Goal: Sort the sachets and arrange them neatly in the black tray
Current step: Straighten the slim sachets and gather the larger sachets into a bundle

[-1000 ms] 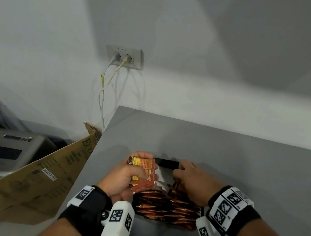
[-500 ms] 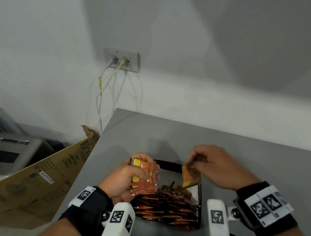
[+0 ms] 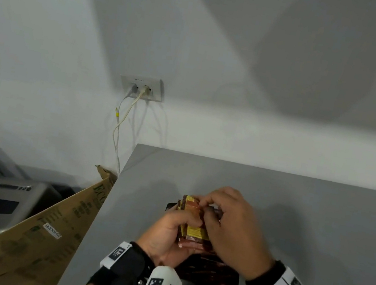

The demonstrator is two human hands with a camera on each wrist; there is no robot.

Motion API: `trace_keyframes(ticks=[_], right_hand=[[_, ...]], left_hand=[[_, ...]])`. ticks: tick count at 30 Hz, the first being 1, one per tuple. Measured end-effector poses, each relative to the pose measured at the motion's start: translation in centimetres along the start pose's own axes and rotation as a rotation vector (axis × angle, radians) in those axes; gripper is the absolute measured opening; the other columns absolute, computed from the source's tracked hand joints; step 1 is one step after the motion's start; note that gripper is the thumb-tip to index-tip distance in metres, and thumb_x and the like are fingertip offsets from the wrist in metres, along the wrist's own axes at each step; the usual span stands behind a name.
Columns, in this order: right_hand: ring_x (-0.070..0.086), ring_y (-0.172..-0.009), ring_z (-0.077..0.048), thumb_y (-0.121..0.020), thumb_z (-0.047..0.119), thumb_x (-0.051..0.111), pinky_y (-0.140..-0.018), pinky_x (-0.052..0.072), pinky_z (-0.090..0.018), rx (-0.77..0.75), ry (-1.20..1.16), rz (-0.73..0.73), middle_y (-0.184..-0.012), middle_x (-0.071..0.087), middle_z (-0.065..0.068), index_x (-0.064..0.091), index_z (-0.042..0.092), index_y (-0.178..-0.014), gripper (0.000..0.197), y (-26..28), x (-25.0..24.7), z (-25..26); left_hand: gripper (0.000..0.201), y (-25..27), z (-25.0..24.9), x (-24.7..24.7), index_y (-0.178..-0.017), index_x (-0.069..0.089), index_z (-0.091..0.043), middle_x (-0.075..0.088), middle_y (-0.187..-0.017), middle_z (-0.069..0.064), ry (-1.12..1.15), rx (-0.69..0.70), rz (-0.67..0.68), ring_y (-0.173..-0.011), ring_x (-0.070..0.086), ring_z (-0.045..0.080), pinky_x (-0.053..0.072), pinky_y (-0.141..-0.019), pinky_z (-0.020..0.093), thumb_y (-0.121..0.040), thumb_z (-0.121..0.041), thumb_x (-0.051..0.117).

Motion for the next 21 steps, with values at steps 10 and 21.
trace_keyframes(ticks=[10, 21], right_hand=[[0.054, -0.097, -0.005, -0.064, 0.045, 0.077, -0.082, 0.053, -0.035, -0.037, 0.126, 0.365, -0.107, 0.055, 0.015, 0.047, 0.033, -0.102, 0.050, 1.6, 0.3, 2.3], [0.065, -0.096, -0.004, -0.070, 0.057, 0.081, -0.081, 0.058, -0.030, 0.177, -0.398, 0.053, -0.108, 0.060, 0.023, 0.059, 0.045, -0.108, 0.045, 2.3, -1.9, -0.6]], left_hand=[[0.039, 1.4, -0.4, 1.5, -0.098, 0.063, 0.004, 0.063, -0.093, 0.025, 0.022, 0.017, 0.041, -0.086, 0.066, 0.036, 0.054, -0.078, 0.041, -0.059, 0.006, 0.070], [0.066, 2.8, -2.1, 1.5, -0.129, 0.058, -0.003, 0.062, -0.108, 0.031, 0.057, 0.125, -0.038, -0.090, 0.066, 0.041, 0.058, -0.071, 0.045, -0.065, 0.013, 0.057]])
Point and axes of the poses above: each hand's wrist, its own y-axis away from the middle knuckle, its own x-axis out of the palm, z = x × y, the point moved 7 cm from there along -y, towards the middle knuckle
